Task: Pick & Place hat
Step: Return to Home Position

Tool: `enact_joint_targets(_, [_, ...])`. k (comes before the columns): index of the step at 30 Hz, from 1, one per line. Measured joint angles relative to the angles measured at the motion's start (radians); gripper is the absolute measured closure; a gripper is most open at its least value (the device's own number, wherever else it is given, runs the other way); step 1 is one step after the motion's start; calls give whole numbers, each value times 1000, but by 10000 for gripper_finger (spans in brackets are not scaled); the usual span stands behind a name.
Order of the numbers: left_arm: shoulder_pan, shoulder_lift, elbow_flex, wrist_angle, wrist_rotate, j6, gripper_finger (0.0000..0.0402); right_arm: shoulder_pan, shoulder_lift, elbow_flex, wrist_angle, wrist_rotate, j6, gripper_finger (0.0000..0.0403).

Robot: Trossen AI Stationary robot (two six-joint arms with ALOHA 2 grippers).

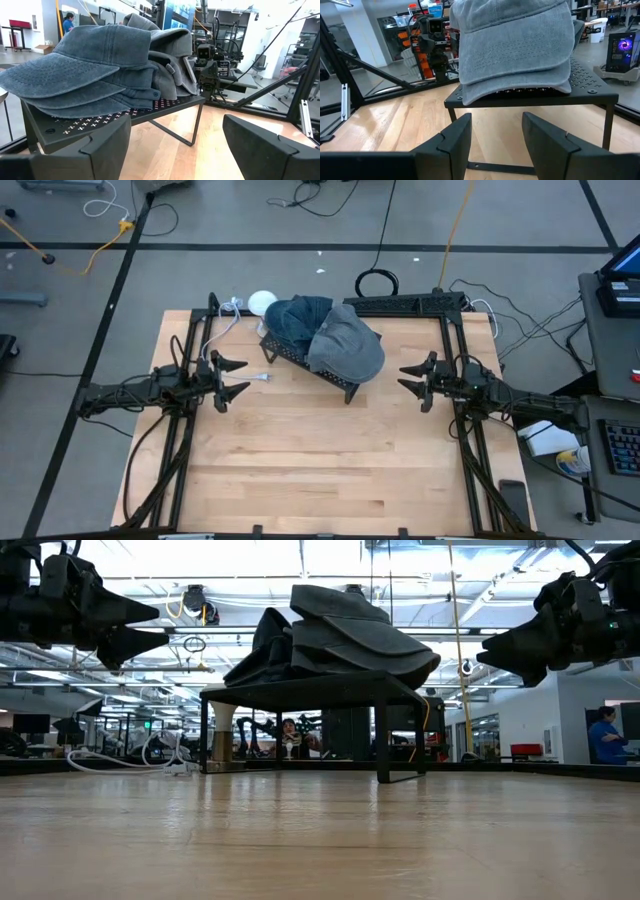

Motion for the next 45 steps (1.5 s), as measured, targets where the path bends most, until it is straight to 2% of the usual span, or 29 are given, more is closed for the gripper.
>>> enact_joint_targets(6, [0,0,0,0,0,0,74,0,0,0,0,0,0,236])
enact_joint_targets(21, [0,0,2,0,0,0,100,0,0,0,0,0,0,236])
enact_joint_targets(36, [0,0,2,1,0,0,74,0,0,0,1,0,0,236])
enact_joint_targets(45, [0,0,2,1,0,0,88,0,0,0,0,0,0,236])
